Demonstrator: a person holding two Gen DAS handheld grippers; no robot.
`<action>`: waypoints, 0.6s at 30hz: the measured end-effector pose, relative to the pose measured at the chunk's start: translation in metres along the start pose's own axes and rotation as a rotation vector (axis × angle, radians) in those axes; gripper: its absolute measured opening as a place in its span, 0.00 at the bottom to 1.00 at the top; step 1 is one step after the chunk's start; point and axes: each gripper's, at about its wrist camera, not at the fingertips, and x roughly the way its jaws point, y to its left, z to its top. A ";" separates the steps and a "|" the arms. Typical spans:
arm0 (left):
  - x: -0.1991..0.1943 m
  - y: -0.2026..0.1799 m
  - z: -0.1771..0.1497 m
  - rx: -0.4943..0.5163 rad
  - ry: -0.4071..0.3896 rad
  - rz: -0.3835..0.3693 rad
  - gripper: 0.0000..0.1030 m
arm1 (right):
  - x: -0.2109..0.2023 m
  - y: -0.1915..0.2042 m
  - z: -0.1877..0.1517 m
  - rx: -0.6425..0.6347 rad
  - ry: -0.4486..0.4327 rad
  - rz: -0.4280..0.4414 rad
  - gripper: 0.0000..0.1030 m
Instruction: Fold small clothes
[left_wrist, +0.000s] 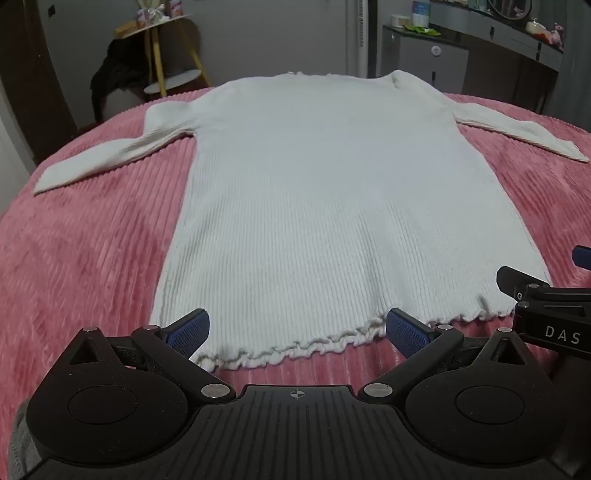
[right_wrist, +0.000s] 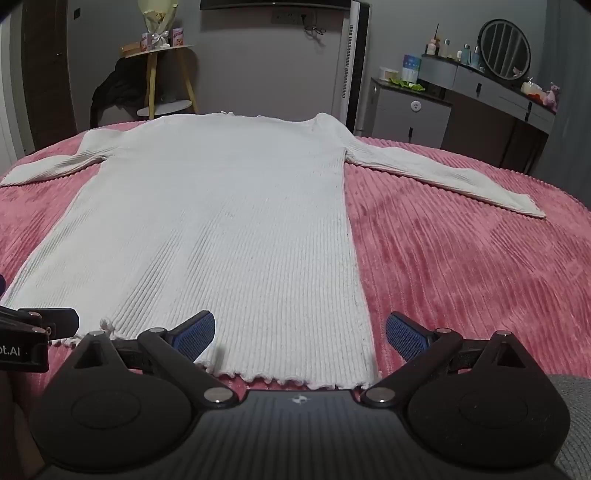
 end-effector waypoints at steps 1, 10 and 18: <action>0.000 0.000 0.000 0.001 -0.001 0.000 1.00 | 0.000 0.000 0.000 0.001 -0.001 0.000 0.96; 0.003 0.001 -0.003 0.002 0.006 0.002 1.00 | 0.000 -0.002 -0.001 0.003 -0.004 -0.002 0.96; 0.002 0.001 -0.002 0.003 0.010 0.000 1.00 | 0.000 -0.002 0.001 0.008 -0.009 -0.009 0.96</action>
